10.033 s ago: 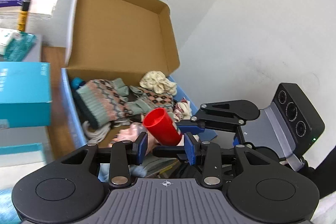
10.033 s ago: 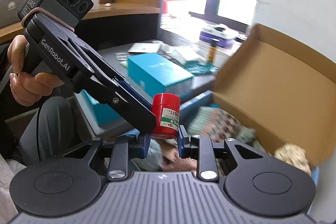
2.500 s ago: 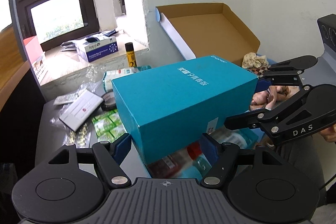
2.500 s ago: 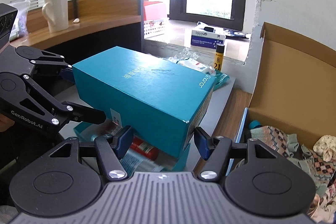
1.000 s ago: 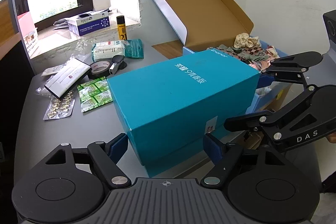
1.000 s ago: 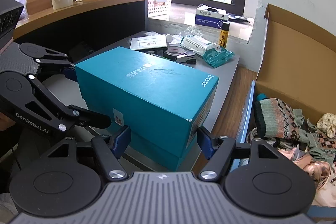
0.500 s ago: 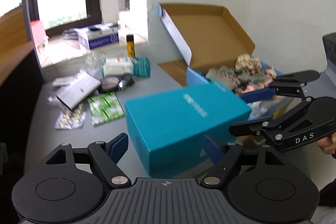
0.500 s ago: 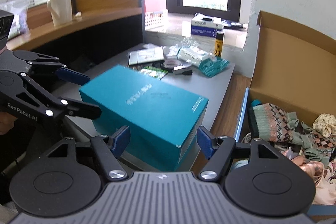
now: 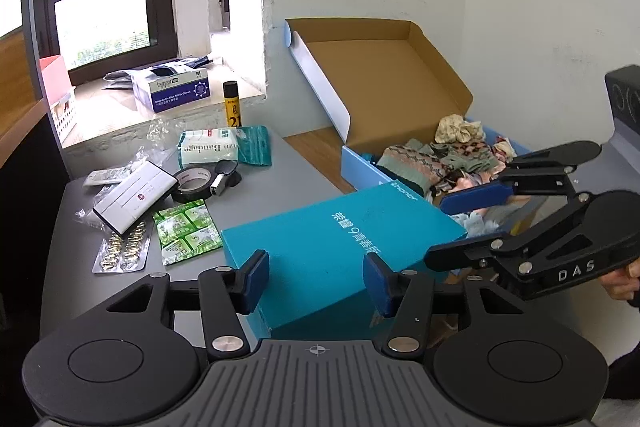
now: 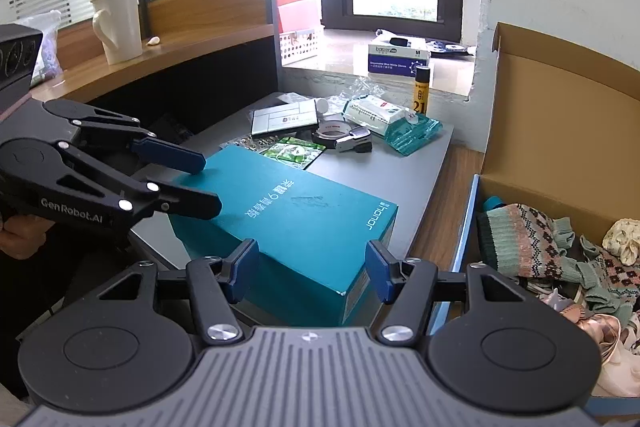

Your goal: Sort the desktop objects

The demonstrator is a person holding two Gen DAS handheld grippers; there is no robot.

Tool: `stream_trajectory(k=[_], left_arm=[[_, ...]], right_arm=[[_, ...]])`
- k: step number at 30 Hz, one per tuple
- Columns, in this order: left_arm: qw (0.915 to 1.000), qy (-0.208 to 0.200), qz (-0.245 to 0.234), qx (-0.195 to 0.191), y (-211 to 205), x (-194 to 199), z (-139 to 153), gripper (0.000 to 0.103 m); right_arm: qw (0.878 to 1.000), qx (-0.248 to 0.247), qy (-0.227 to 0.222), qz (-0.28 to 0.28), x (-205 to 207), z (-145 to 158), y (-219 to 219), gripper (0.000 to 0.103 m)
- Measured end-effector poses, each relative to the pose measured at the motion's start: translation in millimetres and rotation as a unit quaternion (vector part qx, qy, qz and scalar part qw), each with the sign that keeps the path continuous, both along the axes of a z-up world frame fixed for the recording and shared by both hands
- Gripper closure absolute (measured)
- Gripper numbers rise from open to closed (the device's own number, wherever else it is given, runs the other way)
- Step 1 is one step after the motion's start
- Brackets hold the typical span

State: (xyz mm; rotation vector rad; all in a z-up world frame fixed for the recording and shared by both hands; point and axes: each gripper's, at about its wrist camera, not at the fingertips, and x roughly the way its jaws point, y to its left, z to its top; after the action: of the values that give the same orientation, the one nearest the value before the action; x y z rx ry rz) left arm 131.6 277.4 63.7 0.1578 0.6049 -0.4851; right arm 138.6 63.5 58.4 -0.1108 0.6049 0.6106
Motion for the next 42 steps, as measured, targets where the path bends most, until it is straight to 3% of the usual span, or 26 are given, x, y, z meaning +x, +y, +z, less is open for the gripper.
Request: stream_trajectory(k=[20, 42], left_arm=[[0.9994, 0.034, 0.009, -0.005, 5, 5, -29, 0.047], [0.9987, 0.023, 0.036, -0.025, 7, -20, -21, 0.039]], right_arm=[[1.000, -0.007, 0.028, -0.008, 7, -25, 5, 0.037], [1.000, 0.010, 0.014, -0.023, -27, -22, -3, 0.036]])
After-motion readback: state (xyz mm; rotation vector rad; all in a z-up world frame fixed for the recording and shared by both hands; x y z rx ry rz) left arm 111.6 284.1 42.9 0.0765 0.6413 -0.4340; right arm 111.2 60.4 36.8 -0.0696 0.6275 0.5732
